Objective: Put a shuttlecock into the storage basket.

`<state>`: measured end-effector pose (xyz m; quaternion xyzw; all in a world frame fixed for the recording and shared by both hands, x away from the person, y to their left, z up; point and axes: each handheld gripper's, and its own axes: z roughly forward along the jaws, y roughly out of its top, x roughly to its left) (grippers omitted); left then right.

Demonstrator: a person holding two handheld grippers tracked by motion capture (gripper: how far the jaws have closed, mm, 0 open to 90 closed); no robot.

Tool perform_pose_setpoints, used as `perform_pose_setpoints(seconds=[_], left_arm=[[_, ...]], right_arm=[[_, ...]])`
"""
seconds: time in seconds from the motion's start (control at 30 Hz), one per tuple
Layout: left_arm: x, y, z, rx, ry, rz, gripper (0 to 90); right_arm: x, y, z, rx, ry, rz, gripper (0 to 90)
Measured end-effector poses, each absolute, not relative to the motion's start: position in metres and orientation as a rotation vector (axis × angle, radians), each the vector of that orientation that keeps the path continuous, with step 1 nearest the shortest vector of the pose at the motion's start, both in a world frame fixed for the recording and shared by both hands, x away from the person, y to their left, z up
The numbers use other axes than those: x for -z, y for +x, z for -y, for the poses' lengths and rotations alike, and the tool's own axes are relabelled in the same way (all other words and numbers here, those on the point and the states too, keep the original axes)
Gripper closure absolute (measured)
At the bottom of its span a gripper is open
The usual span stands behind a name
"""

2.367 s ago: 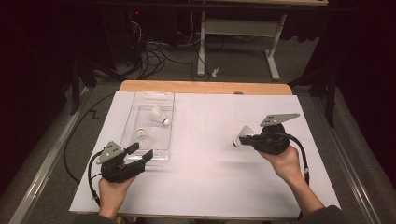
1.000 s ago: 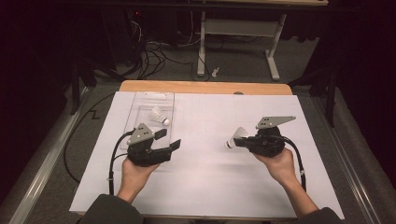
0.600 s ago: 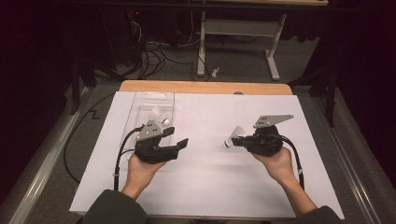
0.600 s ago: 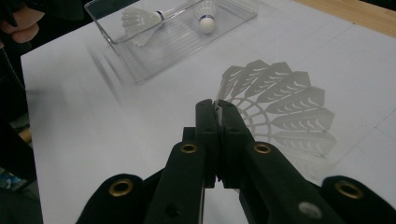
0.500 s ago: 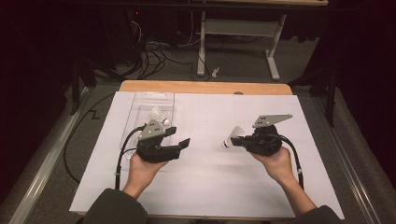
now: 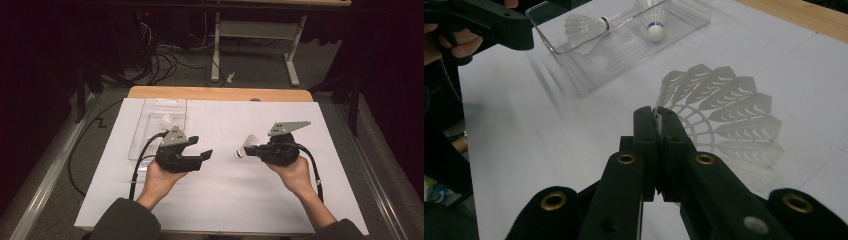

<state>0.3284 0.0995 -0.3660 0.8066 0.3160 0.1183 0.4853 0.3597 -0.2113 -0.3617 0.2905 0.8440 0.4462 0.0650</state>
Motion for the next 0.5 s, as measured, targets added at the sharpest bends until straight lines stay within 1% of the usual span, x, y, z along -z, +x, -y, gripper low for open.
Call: perform_pose_setpoints(seconds=[0.5], left_arm=[[0.358,0.340,-0.087,-0.238,2.068,-0.742,36.8]], right_arm=[[0.357,0.361,0.203,-1.352,0.851,-2.571,89.3]])
